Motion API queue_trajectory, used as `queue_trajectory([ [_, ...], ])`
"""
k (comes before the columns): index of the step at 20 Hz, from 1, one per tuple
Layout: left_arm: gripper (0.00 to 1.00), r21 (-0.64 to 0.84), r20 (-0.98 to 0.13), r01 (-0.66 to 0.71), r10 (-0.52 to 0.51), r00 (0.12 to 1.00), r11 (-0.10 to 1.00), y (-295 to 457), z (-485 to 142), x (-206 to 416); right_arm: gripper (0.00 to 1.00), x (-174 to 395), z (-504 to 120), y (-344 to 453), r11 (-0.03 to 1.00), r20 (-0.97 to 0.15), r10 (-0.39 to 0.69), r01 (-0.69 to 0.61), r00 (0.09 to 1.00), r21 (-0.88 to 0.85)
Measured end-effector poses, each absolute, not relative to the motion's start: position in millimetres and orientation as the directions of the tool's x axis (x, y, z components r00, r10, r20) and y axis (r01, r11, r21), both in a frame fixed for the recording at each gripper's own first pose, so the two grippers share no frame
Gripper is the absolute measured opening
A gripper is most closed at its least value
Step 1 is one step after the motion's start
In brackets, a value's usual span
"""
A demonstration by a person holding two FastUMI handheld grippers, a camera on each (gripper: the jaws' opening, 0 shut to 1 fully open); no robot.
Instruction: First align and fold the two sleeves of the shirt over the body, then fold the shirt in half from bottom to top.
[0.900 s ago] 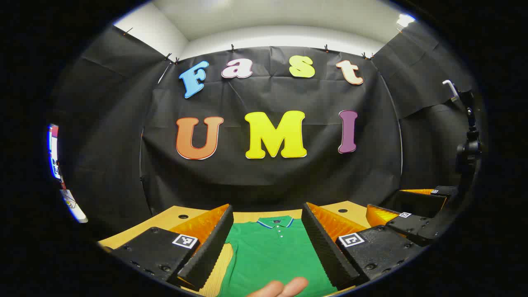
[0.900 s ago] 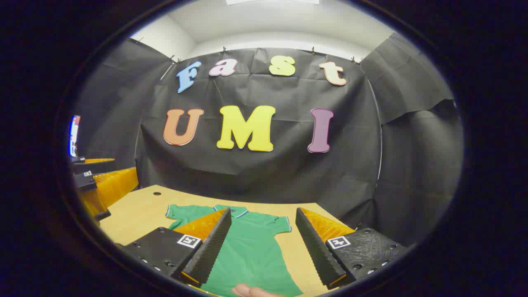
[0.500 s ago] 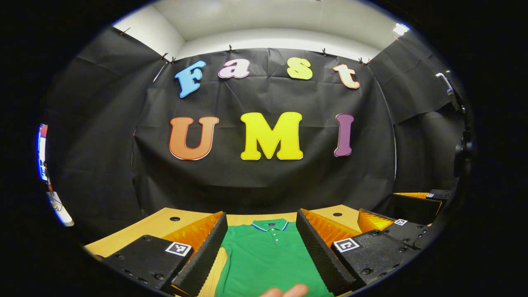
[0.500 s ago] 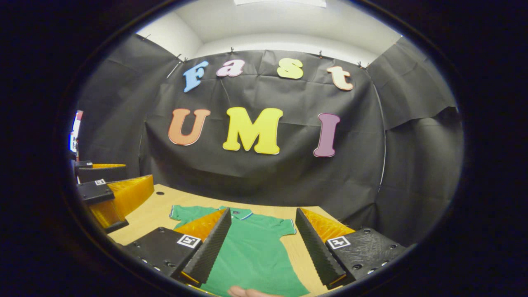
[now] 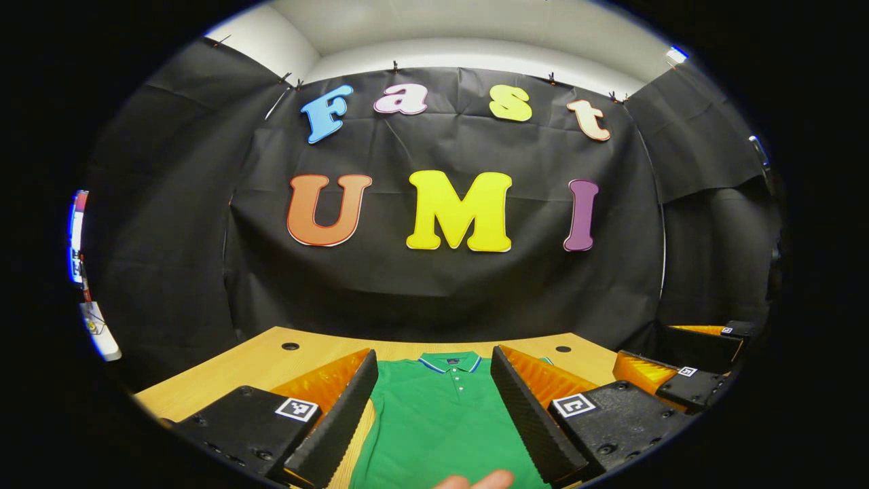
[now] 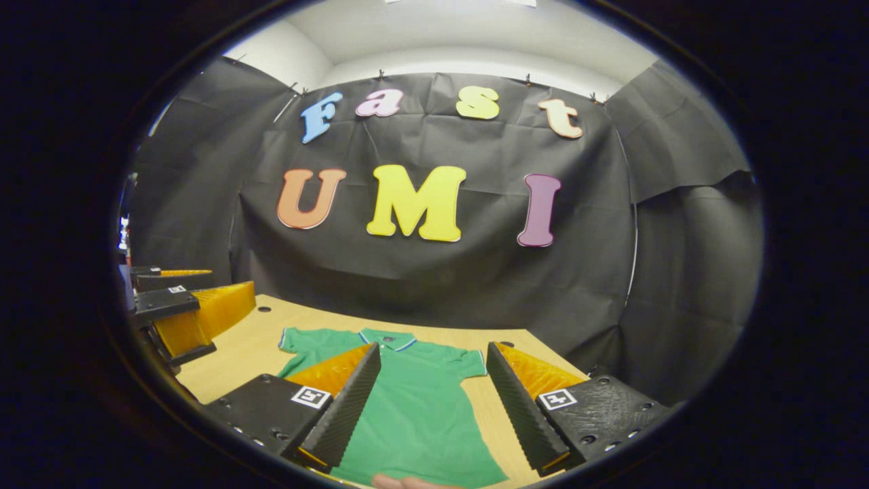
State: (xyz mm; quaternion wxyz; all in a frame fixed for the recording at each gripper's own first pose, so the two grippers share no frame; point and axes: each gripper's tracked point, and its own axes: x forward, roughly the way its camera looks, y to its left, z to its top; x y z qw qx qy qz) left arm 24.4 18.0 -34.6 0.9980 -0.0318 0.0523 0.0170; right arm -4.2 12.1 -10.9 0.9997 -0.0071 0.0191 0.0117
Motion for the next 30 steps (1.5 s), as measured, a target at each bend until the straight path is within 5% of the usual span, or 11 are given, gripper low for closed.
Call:
queue_trajectory([
  [15, 1.00, -0.051, -0.111, -0.030, 0.024, 0.994, 0.998, 18, -40, 29, 0.96, 23, -22, 6, 1.000, -0.080, 0.016, -0.017, 0.997, -0.010],
  [24, 1.00, -0.051, -0.124, -0.088, 0.082, 0.989, 0.995, 35, -45, 35, 0.96, 166, -33, -31, 0.977, -0.123, -0.086, 0.059, 0.989, -0.203],
  [30, 1.00, -0.043, -0.127, -0.091, 0.085, 0.988, 0.995, 35, -49, 37, 0.94, 275, -129, -75, 0.979, -0.347, -0.130, 0.066, 0.929, -0.190],
])
